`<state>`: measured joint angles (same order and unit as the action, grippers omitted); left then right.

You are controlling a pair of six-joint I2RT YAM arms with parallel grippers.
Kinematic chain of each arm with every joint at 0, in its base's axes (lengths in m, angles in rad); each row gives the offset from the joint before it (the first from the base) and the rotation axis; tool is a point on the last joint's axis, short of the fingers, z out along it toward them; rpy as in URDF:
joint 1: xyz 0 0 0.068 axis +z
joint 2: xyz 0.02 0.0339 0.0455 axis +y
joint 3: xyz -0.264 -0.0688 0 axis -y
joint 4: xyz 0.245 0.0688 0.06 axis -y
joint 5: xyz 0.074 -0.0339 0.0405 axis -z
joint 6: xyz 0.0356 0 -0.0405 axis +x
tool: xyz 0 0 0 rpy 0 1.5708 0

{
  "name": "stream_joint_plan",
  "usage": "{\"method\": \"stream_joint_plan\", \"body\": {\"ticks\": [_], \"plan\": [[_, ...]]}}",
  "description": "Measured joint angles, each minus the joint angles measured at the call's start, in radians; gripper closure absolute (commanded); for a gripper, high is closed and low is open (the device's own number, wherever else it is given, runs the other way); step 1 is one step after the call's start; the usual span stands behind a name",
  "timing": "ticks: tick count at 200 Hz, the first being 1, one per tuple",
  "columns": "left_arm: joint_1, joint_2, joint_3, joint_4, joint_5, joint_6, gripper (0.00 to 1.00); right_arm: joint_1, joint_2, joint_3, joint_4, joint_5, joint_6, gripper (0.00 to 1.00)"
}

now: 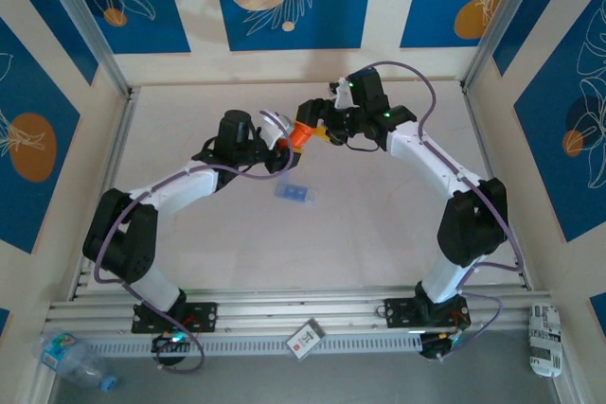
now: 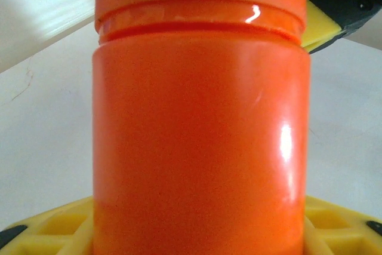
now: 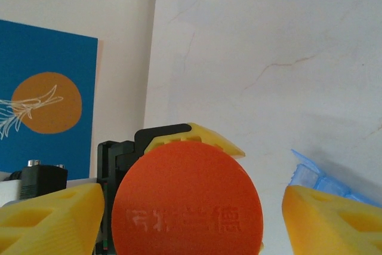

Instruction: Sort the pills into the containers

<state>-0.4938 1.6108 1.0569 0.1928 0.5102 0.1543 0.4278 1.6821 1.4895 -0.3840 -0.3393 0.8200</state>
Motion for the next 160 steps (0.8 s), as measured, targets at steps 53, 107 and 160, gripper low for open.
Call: {"method": "stream_joint_plan", "body": {"ticks": [53, 107, 160], "plan": [[-0.002, 0.0, -0.001, -0.001, -0.007, 0.005, 1.0, 0.0, 0.005, 0.004, 0.0, 0.003, -0.011, 0.59], [0.02, 0.0, -0.001, -0.003, 0.101, -0.045, 1.0, -0.013, -0.018, -0.051, 0.08, -0.064, -0.189, 0.58], [0.043, 0.013, -0.001, 0.051, 0.301, -0.18, 1.0, -0.033, -0.055, -0.111, 0.177, -0.203, -0.341, 0.43]]}}
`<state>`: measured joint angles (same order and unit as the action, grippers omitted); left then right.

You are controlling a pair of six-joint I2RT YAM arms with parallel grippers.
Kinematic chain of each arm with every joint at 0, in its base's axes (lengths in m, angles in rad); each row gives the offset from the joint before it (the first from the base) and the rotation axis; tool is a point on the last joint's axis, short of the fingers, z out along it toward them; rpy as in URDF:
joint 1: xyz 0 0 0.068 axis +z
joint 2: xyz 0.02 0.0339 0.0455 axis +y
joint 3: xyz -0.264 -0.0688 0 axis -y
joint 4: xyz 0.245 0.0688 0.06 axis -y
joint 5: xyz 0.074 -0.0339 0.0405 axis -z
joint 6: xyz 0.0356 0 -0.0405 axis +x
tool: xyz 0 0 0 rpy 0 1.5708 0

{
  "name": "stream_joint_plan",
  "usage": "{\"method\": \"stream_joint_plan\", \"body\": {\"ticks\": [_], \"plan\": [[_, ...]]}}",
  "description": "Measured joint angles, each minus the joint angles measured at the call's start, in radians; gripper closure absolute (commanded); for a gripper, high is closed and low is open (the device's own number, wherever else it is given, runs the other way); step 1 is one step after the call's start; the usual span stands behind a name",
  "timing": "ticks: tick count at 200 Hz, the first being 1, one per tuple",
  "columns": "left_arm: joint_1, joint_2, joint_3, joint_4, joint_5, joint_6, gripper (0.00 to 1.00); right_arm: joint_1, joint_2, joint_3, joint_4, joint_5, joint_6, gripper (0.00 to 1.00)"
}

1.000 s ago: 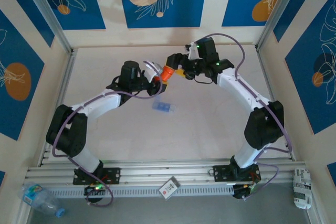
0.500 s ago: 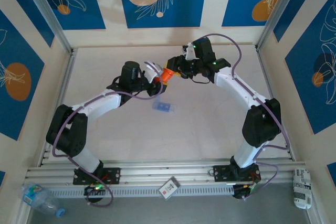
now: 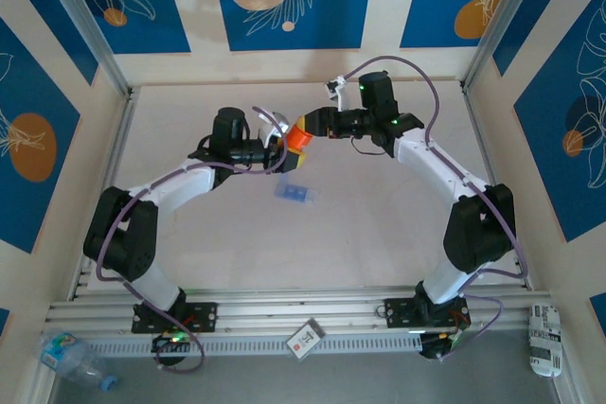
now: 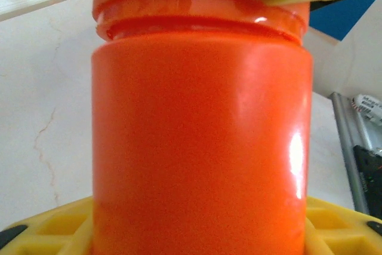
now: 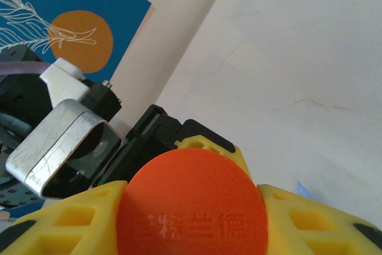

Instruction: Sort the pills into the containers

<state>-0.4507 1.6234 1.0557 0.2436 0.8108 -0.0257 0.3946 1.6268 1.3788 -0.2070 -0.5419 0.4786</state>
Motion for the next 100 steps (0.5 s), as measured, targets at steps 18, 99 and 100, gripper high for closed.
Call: {"method": "stream_joint_plan", "body": {"ticks": [18, 99, 100], "plan": [[0.001, 0.0, 0.0, 0.003, 0.005, -0.005, 1.0, -0.002, 0.0, 0.0, 0.005, -0.003, -0.002, 0.22], [-0.001, -0.029, -0.004, -0.036, -0.185, 0.127, 1.0, -0.057, -0.009, 0.031, -0.042, 0.088, 0.237, 0.15], [-0.001, -0.03, -0.004, -0.038, -0.188, 0.129, 1.0, -0.057, -0.009, 0.032, -0.042, 0.089, 0.241, 0.15]]}}
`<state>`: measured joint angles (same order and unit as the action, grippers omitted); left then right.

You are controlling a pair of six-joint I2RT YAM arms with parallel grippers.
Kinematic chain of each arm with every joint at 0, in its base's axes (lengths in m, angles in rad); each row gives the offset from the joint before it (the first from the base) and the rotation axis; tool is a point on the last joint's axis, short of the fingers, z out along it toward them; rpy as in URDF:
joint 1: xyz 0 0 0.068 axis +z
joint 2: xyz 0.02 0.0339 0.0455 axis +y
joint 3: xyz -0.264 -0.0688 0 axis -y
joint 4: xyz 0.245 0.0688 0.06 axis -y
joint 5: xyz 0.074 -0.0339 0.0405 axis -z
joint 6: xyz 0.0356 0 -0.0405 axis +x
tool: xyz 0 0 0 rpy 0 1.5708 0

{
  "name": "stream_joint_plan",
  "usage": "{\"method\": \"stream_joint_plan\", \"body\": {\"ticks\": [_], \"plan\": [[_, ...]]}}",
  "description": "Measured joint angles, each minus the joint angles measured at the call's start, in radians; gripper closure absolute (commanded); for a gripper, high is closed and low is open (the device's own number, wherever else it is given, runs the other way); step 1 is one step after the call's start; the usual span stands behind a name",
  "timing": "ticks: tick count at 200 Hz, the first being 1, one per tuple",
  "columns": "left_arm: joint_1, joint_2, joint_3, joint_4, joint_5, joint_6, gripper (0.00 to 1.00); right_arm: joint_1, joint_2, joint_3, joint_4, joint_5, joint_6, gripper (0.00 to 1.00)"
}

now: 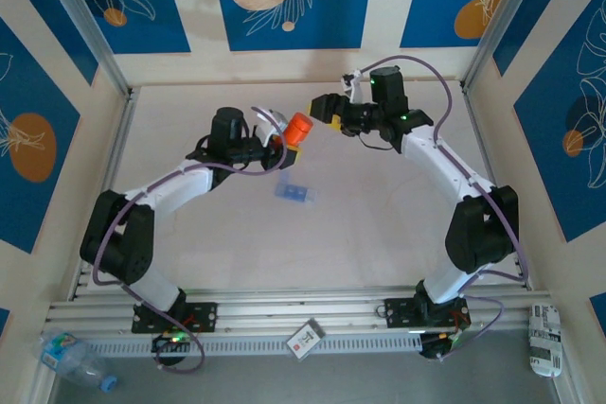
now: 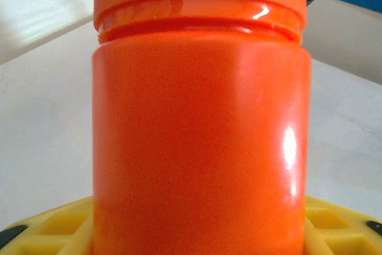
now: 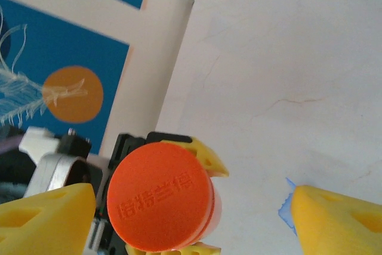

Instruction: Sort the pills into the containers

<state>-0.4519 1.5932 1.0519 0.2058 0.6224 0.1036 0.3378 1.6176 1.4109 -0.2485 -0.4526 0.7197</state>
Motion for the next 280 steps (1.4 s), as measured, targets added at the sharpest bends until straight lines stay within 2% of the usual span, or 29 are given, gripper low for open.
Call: {"method": "stream_joint_plan", "body": {"ticks": [44, 116, 158, 198, 224, 244, 280], "plan": [[-0.005, -0.007, 0.0, -0.021, -0.053, 0.055, 1.0, 0.027, 0.009, 0.027, -0.045, 0.063, 0.095, 0.15], [-0.021, -0.006, 0.0, -0.048, -0.068, 0.08, 1.0, 0.086, 0.056, 0.062, -0.082, 0.092, 0.106, 0.21], [-0.027, -0.006, 0.0, -0.05, -0.068, 0.083, 1.0, 0.097, 0.056, 0.063, -0.087, 0.095, 0.109, 0.34], [-0.028, -0.006, 0.0, -0.051, -0.071, 0.082, 1.0, 0.103, 0.056, 0.063, -0.09, 0.101, 0.099, 0.52], [-0.029, -0.002, 0.002, -0.05, -0.074, 0.078, 1.0, 0.103, 0.056, 0.063, -0.09, 0.106, 0.089, 0.6], [-0.029, 0.002, 0.005, -0.05, -0.069, 0.069, 1.0, 0.101, 0.056, 0.063, -0.09, 0.106, 0.076, 0.64], [-0.027, 0.009, 0.02, -0.053, -0.015, 0.04, 1.0, 0.072, 0.05, 0.06, -0.08, 0.054, -0.011, 0.64]]}}
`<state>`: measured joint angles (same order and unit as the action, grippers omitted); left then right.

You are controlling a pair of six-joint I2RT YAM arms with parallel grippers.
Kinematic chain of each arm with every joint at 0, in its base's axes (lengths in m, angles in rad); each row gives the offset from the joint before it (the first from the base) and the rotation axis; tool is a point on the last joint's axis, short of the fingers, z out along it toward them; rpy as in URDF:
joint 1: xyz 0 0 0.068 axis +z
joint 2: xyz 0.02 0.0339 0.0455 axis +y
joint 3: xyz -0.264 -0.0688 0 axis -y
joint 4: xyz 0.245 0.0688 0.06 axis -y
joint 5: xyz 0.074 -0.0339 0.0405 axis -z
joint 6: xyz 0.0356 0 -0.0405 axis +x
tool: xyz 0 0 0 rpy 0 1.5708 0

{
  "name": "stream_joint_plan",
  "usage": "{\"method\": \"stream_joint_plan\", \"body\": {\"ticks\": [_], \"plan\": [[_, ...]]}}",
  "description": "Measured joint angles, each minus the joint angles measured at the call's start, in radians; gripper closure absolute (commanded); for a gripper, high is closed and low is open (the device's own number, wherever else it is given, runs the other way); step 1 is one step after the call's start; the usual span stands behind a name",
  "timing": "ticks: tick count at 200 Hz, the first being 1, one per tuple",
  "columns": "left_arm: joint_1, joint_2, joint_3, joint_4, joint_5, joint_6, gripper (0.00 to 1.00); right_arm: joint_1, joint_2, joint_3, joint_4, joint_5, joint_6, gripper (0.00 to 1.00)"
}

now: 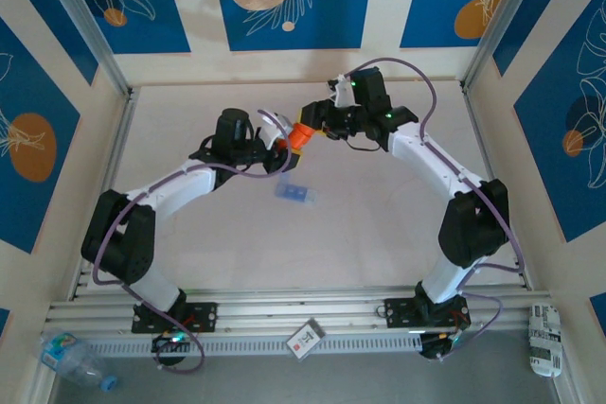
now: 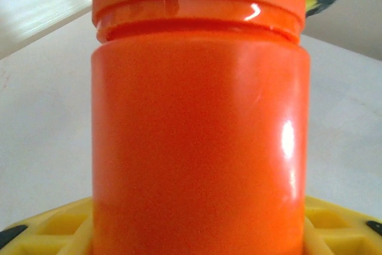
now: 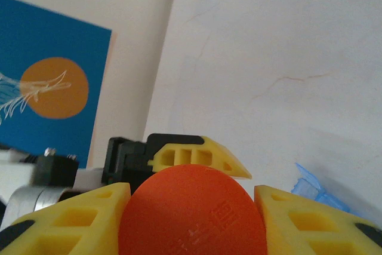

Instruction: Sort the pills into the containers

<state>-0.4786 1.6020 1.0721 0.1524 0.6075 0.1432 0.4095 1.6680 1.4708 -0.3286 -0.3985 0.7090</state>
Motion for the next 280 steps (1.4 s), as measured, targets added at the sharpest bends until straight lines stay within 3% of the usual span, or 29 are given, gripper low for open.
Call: {"method": "stream_joint_plan", "body": {"ticks": [63, 110, 140, 169, 189, 215, 280], "plan": [[0.0, 0.001, 0.039, 0.011, 0.172, -0.059, 1.0, -0.097, -0.032, -0.028, 0.049, -0.33, -0.277, 0.64], [0.0, 0.006, 0.04, 0.005, 0.25, -0.097, 1.0, -0.103, -0.034, -0.027, 0.016, -0.388, -0.387, 0.65], [0.0, 0.017, 0.043, 0.01, 0.277, -0.116, 1.0, -0.102, -0.037, -0.027, -0.006, -0.376, -0.418, 0.59], [0.0, 0.021, 0.044, -0.002, 0.266, -0.108, 1.0, -0.089, -0.037, -0.013, -0.048, -0.326, -0.42, 0.28], [0.0, 0.021, 0.044, -0.017, 0.221, -0.094, 1.0, -0.086, -0.041, -0.007, -0.032, -0.272, -0.381, 0.16], [0.0, 0.02, 0.043, -0.019, 0.138, -0.062, 1.0, -0.094, -0.069, -0.017, 0.009, -0.208, -0.284, 0.11], [0.0, 0.009, 0.011, -0.003, -0.045, 0.021, 1.0, -0.085, -0.118, -0.045, 0.029, 0.008, 0.044, 0.11]]}}
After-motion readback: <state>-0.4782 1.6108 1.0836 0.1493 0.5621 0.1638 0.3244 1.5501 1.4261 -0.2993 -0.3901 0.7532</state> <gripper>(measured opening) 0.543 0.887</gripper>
